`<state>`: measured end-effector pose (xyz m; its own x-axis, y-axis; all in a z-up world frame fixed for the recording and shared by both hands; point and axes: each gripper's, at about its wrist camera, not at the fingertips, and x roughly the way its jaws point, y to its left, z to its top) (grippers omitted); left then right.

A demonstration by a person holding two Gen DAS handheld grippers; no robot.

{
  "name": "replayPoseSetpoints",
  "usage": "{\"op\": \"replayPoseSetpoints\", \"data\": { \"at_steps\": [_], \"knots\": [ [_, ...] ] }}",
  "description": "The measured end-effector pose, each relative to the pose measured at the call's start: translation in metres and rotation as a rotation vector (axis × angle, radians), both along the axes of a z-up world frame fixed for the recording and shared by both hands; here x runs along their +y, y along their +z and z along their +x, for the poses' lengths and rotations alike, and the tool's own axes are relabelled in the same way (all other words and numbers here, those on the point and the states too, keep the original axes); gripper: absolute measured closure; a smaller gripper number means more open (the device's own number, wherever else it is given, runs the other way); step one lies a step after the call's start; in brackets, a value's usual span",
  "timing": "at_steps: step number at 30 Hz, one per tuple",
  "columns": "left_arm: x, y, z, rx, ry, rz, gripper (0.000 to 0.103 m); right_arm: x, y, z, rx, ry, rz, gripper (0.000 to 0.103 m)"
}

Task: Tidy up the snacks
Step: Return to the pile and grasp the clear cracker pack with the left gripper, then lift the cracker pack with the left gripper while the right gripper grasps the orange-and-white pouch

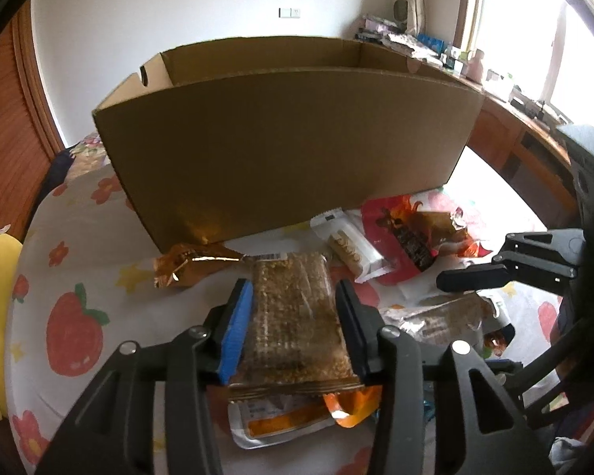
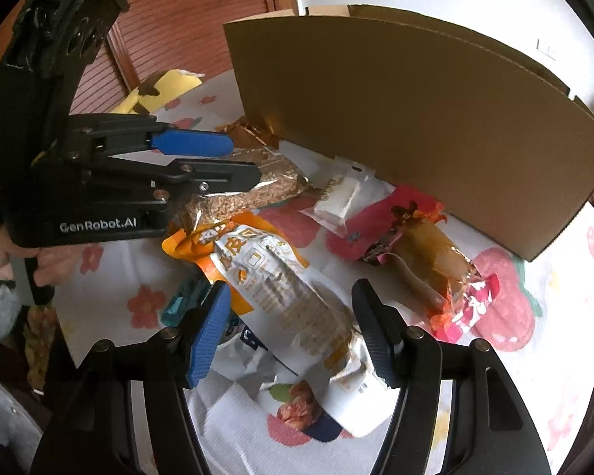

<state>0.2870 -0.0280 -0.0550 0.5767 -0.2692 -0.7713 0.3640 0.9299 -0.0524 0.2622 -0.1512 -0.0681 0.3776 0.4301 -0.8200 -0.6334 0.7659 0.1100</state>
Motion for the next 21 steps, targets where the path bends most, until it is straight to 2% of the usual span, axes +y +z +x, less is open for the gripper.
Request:
{"op": "replayPoseSetpoints", "data": {
  "at_steps": [3,9,12,21],
  "knots": [
    [-0.003,-0.008,0.003,0.02,-0.012,0.018,0.055,0.003,-0.004,0.005,0.028,0.011,0.018,0.038],
    [-0.001,-0.016,0.009,0.064,-0.004,-0.008,0.05,0.002,-0.009,0.008,0.028,0.019,0.06,0.037],
    [0.0,-0.018,0.012,0.069,-0.003,-0.017,0.048,0.001,-0.01,0.005,0.0,0.025,0.072,0.036],
    [-0.004,-0.024,0.017,0.065,0.014,0.006,0.046,-0.005,-0.008,-0.001,-0.008,0.03,0.086,0.035]
  ]
}}
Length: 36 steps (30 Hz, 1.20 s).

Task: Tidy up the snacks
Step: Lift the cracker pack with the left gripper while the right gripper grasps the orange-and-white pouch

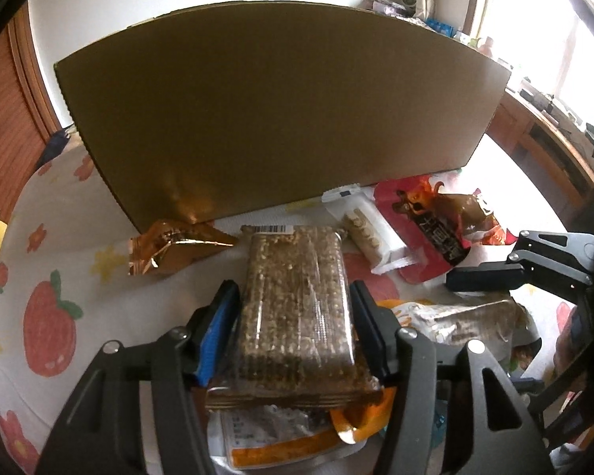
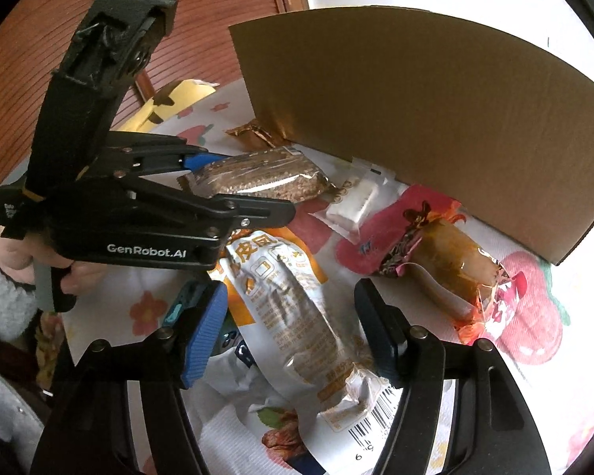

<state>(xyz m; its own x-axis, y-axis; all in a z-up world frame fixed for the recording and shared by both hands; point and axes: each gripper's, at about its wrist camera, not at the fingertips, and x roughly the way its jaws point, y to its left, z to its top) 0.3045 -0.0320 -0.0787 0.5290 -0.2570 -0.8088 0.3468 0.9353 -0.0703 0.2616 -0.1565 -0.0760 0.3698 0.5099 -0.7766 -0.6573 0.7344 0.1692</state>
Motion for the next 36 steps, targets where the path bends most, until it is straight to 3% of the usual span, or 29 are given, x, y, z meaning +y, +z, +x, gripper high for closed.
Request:
{"op": "replayPoseSetpoints", "data": {
  "at_steps": [5,12,17,24,26,29,33,36],
  "knots": [
    [0.002,0.0,0.0,-0.005,-0.004,-0.014,0.05,-0.002,0.001,-0.002,0.0,-0.002,0.001,0.035],
    [-0.002,0.006,-0.012,-0.034,-0.03,0.042,0.057,-0.002,0.001,-0.001,0.002,0.0,0.003,0.035],
    [0.008,0.017,-0.023,-0.038,-0.021,-0.025,0.057,-0.004,0.002,-0.002,0.001,0.0,0.001,0.035],
    [0.024,0.036,-0.049,-0.109,0.012,-0.075,0.057,0.002,0.001,-0.002,-0.006,0.0,-0.022,0.035],
    [0.028,0.041,-0.056,-0.122,0.019,-0.089,0.057,0.007,0.001,-0.002,-0.007,0.009,-0.046,0.034],
    [0.033,0.047,-0.063,-0.136,0.03,-0.112,0.057,0.028,0.0,-0.01,-0.072,0.068,-0.188,0.034],
    [0.037,0.048,-0.068,-0.139,0.035,-0.124,0.057,0.034,0.001,0.002,-0.009,0.05,-0.21,0.034],
    [0.04,0.048,-0.072,-0.14,0.039,-0.13,0.057,0.036,0.003,0.007,0.003,0.041,-0.218,0.045]
  ]
}}
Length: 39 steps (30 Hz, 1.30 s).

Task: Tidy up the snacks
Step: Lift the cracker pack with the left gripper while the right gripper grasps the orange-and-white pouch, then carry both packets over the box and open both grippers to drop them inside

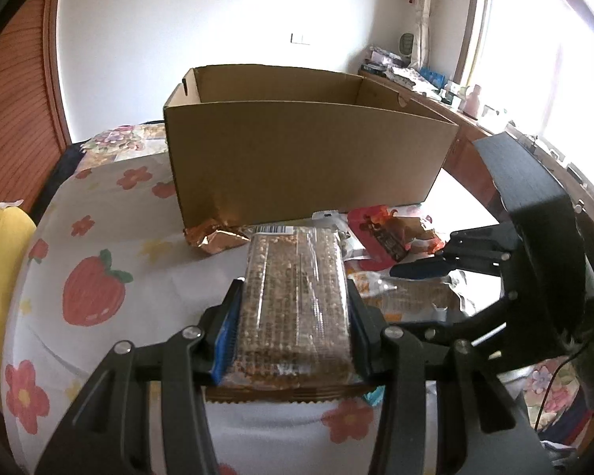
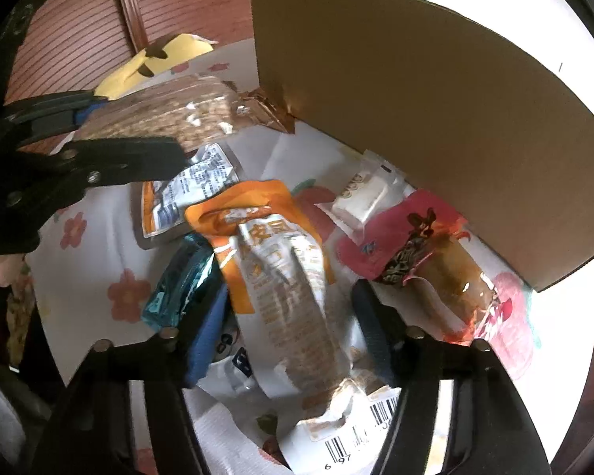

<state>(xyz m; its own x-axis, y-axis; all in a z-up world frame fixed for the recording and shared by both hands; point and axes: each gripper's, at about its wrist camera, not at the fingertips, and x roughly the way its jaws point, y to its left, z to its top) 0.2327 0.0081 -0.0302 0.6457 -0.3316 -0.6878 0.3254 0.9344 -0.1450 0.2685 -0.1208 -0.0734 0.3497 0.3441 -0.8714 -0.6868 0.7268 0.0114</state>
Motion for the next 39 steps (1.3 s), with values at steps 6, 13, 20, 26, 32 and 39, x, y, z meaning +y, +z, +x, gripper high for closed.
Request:
{"op": "replayPoseSetpoints", "data": {
  "at_steps": [6,13,20,26,32,39],
  "knots": [
    [0.004,0.002,-0.007,-0.003,0.006,-0.017,0.057,0.003,0.004,-0.001,-0.022,-0.027,-0.02,0.058],
    [0.005,0.003,-0.015,-0.009,0.007,-0.028,0.057,-0.012,0.025,-0.012,-0.057,-0.066,0.067,0.061],
    [0.002,0.009,-0.023,-0.032,0.005,-0.036,0.057,-0.02,0.049,-0.022,-0.089,-0.078,0.116,0.061],
    [0.001,0.02,-0.031,-0.061,0.007,-0.038,0.057,-0.025,0.058,-0.036,-0.124,-0.08,0.119,0.061],
    [0.001,0.03,-0.036,-0.094,0.015,-0.049,0.057,-0.032,0.069,-0.046,-0.161,-0.088,0.142,0.061],
    [-0.001,0.037,-0.035,-0.12,0.011,-0.059,0.057,-0.037,0.078,-0.053,-0.195,-0.089,0.161,0.061]
  ]
}}
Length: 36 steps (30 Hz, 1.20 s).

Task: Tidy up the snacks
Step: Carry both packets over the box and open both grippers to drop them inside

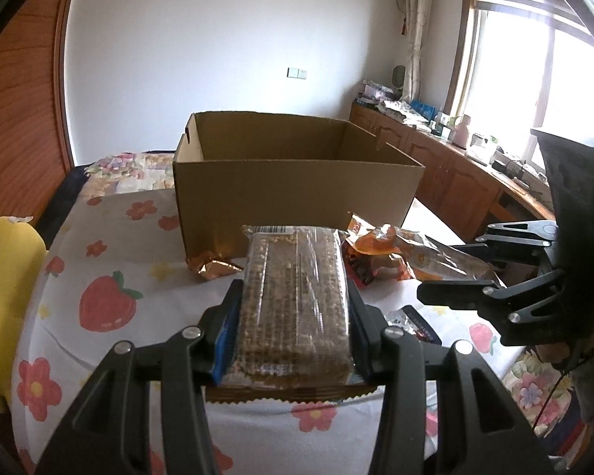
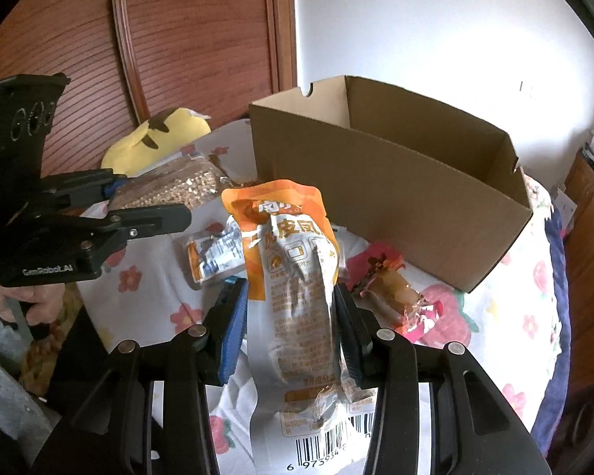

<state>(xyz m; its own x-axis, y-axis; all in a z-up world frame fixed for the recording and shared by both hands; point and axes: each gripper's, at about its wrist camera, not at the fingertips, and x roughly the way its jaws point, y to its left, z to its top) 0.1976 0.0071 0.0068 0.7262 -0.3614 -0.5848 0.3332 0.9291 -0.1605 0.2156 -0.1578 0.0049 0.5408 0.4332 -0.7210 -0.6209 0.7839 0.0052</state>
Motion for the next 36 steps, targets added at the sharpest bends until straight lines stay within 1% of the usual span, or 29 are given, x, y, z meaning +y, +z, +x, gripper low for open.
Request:
{"op": "replayPoseSetpoints", "data": {
  "at_steps": [7,14,25,32,36],
  "knots": [
    [0.001,0.002,0.008,-0.012,0.008,-0.009,0.057,-0.004,0.012,0.002,-0.04,-0.007,0.009,0.061],
    [0.0,0.009,0.022,-0.03,0.009,-0.011,0.057,-0.006,0.03,0.016,-0.092,-0.026,0.004,0.061],
    [-0.003,0.044,0.064,-0.114,0.024,-0.021,0.057,-0.006,0.052,0.059,-0.156,-0.05,0.021,0.061],
    [-0.002,0.052,0.101,-0.131,0.041,-0.042,0.057,-0.005,0.057,0.092,-0.19,-0.073,0.038,0.061],
    [-0.006,0.05,0.122,-0.141,0.048,-0.035,0.057,-0.008,0.057,0.114,-0.205,-0.102,0.056,0.061]
  ]
}}
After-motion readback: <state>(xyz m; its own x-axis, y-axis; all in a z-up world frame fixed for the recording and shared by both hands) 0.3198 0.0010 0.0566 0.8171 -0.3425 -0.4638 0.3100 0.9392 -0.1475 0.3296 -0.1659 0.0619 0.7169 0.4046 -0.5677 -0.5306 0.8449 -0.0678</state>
